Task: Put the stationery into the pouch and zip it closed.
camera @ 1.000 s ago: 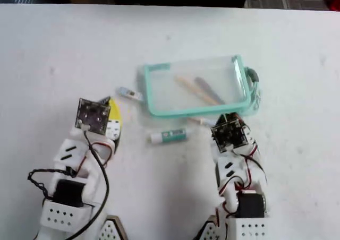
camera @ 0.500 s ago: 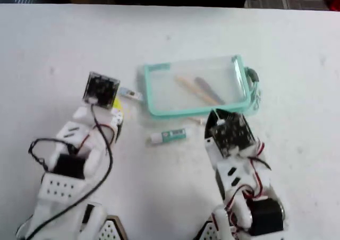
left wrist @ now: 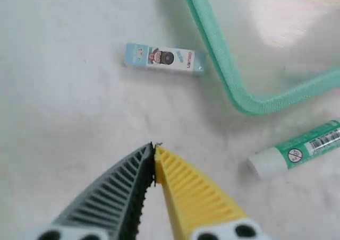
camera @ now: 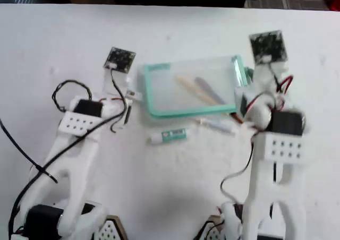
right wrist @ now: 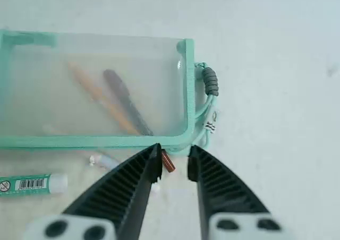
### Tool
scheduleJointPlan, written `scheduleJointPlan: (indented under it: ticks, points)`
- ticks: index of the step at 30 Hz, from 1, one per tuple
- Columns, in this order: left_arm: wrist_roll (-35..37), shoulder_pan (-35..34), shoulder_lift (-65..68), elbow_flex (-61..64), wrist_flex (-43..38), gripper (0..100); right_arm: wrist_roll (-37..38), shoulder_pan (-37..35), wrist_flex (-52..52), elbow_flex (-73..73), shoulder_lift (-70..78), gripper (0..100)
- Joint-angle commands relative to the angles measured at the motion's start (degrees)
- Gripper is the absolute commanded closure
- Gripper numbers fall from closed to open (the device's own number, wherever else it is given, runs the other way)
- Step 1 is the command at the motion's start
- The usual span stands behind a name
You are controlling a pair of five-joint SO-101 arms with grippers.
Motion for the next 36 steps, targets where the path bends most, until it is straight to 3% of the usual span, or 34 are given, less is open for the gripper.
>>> scheduleJointPlan:
  ticks: [1,4,10,14,21,26,36]
  points:
    - [2.9,0.0,0.1,-4.9,3.0,97,2.9,2.1,4.3,-13.5,10.5,83.7]
    - [2.9,0.0,0.4,-4.8,3.1,97,6.5,3.1,5.2,-19.4,18.2,83.6]
    - [2.9,-1.5,0.6,-4.5,3.0,97,6.7,8.9,5.1,-29.2,32.3,83.6]
    - [3.1,-3.9,0.6,-1.6,-2.8,97,6.3,11.4,5.1,-34.9,42.0,83.6]
    - [3.4,-4.4,0.6,-0.7,-4.7,98,4.7,9.0,5.2,-45.8,57.3,83.1]
    - [3.3,-4.3,0.6,-0.7,-4.7,98,2.2,6.5,10.1,-62.9,68.4,77.4]
    - [3.0,-4.1,0.6,-0.8,-4.7,97,2.2,5.1,17.2,-92.7,90.1,81.1]
